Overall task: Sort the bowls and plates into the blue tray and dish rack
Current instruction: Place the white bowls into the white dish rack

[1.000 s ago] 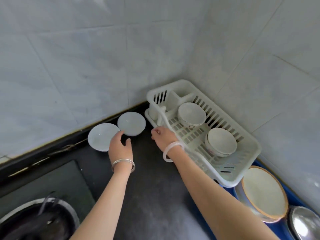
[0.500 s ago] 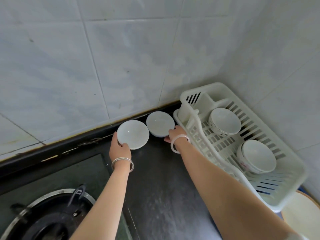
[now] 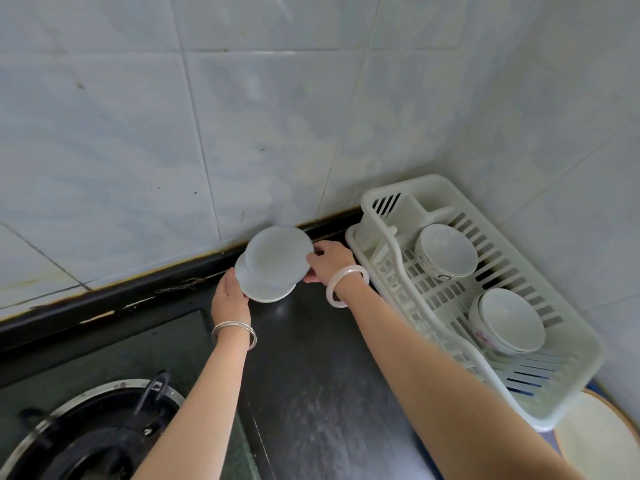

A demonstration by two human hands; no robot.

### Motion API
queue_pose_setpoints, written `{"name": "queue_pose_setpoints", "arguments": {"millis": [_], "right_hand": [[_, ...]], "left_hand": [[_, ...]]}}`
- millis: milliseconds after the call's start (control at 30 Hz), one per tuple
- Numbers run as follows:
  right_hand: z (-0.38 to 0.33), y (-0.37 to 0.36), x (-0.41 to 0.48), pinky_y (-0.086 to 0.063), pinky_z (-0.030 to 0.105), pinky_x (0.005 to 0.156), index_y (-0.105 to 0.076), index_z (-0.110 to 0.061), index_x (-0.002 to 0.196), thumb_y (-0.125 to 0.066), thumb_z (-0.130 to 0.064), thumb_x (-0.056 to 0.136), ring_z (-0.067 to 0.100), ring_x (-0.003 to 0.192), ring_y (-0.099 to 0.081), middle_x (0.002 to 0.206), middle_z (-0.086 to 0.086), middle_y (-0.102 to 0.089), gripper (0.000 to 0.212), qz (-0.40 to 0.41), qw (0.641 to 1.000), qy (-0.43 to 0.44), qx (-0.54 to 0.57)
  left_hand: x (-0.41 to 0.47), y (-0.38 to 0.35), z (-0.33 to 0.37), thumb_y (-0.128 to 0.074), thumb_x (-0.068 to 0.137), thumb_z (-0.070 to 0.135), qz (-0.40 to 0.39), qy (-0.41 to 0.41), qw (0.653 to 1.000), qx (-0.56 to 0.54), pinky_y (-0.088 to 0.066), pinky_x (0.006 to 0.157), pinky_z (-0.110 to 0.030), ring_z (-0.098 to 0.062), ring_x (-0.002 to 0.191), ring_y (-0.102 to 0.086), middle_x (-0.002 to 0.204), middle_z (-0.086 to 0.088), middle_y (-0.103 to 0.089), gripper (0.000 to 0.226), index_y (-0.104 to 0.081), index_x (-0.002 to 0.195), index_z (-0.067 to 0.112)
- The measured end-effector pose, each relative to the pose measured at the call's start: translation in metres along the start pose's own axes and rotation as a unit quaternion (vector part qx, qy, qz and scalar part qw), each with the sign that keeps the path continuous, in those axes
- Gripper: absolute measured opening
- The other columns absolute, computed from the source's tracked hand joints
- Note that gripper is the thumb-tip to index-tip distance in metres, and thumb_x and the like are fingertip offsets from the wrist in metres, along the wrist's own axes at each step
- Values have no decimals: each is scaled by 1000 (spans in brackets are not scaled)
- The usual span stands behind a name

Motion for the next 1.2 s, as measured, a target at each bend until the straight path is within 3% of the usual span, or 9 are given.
{"name": "queue_pose_setpoints", "arguments": {"millis": [167,367,500,600,733,933,1033,1100,1200], "right_hand": [[-2,-24,1,-58,39,81,-61,-6,103,-50,-15,91,25,78,-71,91,14,-72,19,-17,996,-13,-88],[6,-29,7,-58,38,81,-61,-7,101,-50,-16,92,22,77,-72,90,13,-72,17,-19,992,-19,-122],[11,-30,11,-57,39,84,-55,-12,120,-49,-20,92,24,84,-70,104,11,-68,29,-31,989,-10,-141],[24,-34,11,-56,40,86,-39,-22,139,-48,-20,93,26,94,-67,125,10,-57,47,-67,994,-60,-56],[34,-44,7,-55,42,89,-43,-21,138,-51,-10,93,30,108,-61,133,11,-53,47,-89,977,-127,143],[29,-17,-10,-54,46,88,-49,-14,132,-51,-3,91,35,114,-57,131,14,-54,42,-50,979,-87,176],[25,20,-26,-54,44,88,-49,-12,132,-51,-2,91,31,105,-60,124,10,-56,42,-25,975,-70,208],[23,53,-40,-56,39,81,-50,-12,130,-51,-1,91,25,93,-62,114,6,-56,41,4,971,-61,230],[27,106,-61,-56,44,85,-50,-10,130,-52,-2,90,32,100,-63,119,7,-53,40,43,974,-49,219]], "left_hand": [[-3,0,4,-43,95,29,6,31,998,-46,-46,93,-33,-16,105,-53,109,1,-57,23,-57,113,25],[4,1,5,-45,95,18,-1,48,999,-23,-44,101,-39,-28,121,-51,130,-12,-54,35,-51,129,11],[10,1,3,-47,93,19,-4,82,996,-27,-47,92,-38,-27,113,-54,118,-9,-57,30,-56,121,14],[13,2,3,-48,92,19,-11,104,994,-38,-48,87,-37,-24,105,-55,119,-10,-57,28,-56,118,14],[10,2,6,-48,93,21,-10,99,995,-19,-48,89,-39,-26,108,-55,126,-13,-56,32,-54,123,13],[-10,-9,21,-47,93,21,-32,78,996,18,-51,83,-38,-26,104,-58,122,-13,-58,28,-56,119,16],[-29,-35,41,-47,92,23,-76,49,995,41,-52,77,-36,-28,107,-58,119,-12,-59,24,-57,112,15],[-46,-60,57,-47,92,24,-117,25,991,58,-53,82,-40,-31,111,-57,119,-13,-59,22,-57,109,14],[-76,-103,72,-49,92,24,-183,10,979,87,-52,90,-46,-32,110,-58,118,-12,-59,20,-57,108,14]]}}
Point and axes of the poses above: each hand's wrist, its own x-axis towards the middle knuckle, its own y-axis out of the back of the hand, z = x × y, the point moved 6 cm from there along x, towards the middle knuckle
